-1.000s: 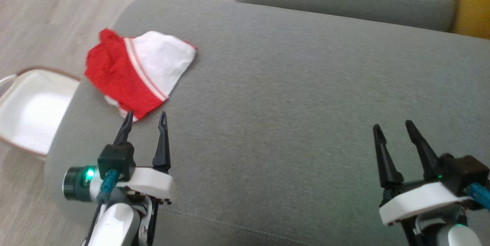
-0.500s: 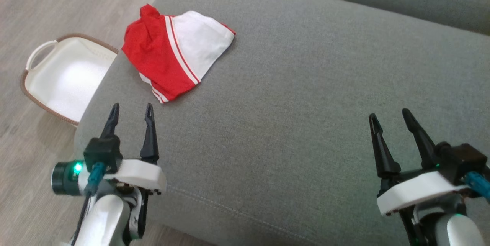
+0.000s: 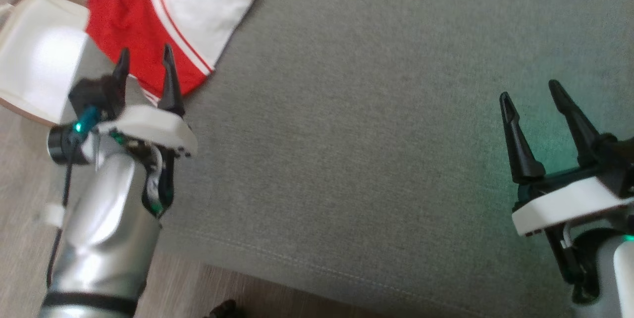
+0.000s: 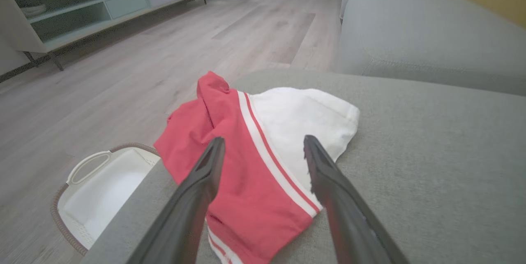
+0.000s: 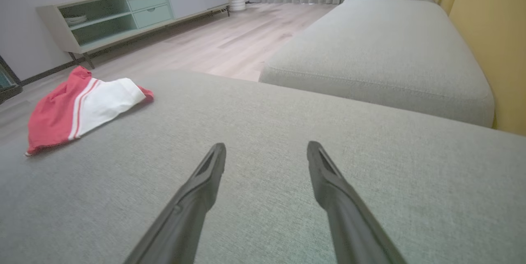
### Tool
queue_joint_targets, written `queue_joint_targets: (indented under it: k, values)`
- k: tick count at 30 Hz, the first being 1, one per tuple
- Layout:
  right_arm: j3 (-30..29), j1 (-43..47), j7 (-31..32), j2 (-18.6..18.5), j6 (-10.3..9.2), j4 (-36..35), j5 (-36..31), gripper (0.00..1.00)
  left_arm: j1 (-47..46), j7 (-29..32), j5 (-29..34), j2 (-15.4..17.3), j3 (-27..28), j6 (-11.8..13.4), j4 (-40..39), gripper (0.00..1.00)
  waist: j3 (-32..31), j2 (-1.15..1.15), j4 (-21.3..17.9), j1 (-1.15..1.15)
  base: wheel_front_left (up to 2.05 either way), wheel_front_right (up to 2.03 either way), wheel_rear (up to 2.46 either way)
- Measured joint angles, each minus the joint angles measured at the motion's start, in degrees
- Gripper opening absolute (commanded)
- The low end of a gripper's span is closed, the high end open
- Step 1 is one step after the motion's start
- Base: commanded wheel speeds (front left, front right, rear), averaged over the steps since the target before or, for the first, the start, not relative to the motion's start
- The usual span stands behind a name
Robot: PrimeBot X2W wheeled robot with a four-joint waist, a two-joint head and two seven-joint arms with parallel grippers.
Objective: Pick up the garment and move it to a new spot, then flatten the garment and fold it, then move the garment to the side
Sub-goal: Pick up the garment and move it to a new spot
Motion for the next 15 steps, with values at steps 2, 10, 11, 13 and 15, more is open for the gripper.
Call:
queue_joint_targets:
  k: [2, 10, 11, 13, 15]
  values:
    - [-0.02, -0.74, 0.68, -0.64, 0.00, -0.15, 0.00, 1.00, -3.53, 0.02, -0.78, -0.31, 0.36, -1.52, 5.47, 1.00, 2.23, 0.00, -0.70, 0.00, 0.00, 0.00, 0.00]
    - [0.75, -2.85, 1.10, -1.77, 0.00, -0.35, 0.02, 1.00, -14.30, 5.57, -5.20, -1.04, 2.61, -5.54, 24.69, 1.00, 7.21, 0.00, -3.56, 0.01, 0.00, 0.00, 0.00]
    - [0.74, -2.83, 1.10, -1.83, -0.01, -0.31, 0.03, 1.00, -15.36, 6.55, -5.58, -0.98, 2.68, -6.03, 26.27, 1.00, 7.38, 0.00, -3.80, 0.01, 0.00, 0.00, 0.00]
    - [0.74, -2.83, 1.09, -1.83, -0.01, -0.04, 0.16, 1.00, -17.56, 8.34, -6.11, -0.87, 3.16, -6.87, 28.96, 0.79, 7.46, 0.00, -4.04, 0.01, 0.00, 0.00, 0.00]
    - [0.73, -2.83, 1.08, -1.81, -0.01, 0.07, 0.48, 1.00, -19.58, 10.24, -6.23, -0.83, 3.22, -7.19, 31.15, 0.18, 7.32, 0.00, -4.05, 0.00, 0.00, 0.00, 0.00]
